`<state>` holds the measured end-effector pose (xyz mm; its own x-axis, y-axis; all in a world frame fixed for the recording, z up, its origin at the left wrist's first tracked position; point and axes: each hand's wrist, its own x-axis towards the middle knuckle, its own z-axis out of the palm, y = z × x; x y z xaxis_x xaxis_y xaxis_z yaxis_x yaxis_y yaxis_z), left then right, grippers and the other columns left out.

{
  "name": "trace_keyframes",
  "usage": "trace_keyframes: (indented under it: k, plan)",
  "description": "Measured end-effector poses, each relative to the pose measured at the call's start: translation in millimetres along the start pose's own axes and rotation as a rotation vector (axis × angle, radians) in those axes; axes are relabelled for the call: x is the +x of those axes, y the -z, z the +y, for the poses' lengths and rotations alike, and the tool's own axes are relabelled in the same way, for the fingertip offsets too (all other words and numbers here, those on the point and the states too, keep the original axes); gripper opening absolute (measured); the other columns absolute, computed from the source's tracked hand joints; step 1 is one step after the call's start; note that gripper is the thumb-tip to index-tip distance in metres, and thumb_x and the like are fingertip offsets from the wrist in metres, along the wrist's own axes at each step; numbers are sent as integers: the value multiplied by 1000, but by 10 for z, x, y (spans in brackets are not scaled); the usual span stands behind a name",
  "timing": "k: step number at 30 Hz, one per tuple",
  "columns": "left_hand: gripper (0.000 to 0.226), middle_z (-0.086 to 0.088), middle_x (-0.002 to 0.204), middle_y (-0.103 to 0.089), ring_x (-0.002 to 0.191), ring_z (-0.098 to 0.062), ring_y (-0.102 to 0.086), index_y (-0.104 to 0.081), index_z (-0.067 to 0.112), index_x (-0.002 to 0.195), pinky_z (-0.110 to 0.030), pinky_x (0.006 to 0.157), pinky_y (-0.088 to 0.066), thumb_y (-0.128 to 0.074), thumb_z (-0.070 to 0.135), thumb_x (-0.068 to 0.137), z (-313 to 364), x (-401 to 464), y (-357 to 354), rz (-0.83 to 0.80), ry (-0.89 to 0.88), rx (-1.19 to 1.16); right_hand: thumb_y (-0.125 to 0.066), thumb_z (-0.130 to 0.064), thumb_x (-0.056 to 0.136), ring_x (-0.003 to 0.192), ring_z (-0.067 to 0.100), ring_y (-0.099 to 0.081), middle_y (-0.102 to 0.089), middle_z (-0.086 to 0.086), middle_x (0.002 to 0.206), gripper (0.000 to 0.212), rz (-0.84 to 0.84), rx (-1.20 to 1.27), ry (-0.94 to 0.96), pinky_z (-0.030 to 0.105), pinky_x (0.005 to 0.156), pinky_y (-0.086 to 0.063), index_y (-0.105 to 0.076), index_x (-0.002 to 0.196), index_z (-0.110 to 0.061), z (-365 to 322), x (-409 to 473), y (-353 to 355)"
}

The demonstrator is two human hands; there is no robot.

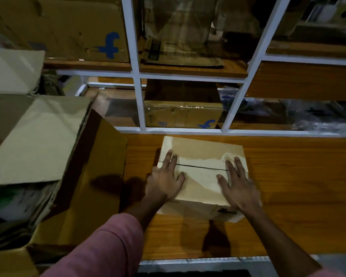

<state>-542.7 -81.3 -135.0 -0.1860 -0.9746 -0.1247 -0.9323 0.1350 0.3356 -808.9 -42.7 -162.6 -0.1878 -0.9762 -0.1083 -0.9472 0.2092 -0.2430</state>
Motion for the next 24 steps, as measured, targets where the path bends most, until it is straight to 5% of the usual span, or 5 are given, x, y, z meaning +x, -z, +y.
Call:
trace_keyframes:
  k: [3,18,24]
  plan:
    - [77,19,167,22,127,-36,-47,3,36,163,-38,81,-46,-25,70,99,-34,-36,18,7,-24,15,-2,-86,86,147,37,-35,19,-17,168,85,36,-14,-12,54,109,-42,4,160,-44,-54,-104,24]
    - [80,25,161,34,123,-31,-47,9,41,161,-44,81,-57,-28,70,97,-103,-486,-54,148,-108,-33,-23,-75,95,142,42,-37,26,-21,165,76,189,17,-16,55,102,-45,0,161,-44,-213,-745,111]
    - [81,23,163,31,112,-30,-45,6,39,163,-36,68,-58,-31,68,97,-111,-737,-125,250,-133,-8,-14,-78,92,144,42,-36,24,-15,167,83,249,71,21,58,99,-45,-7,163,-35,-193,-1006,79]
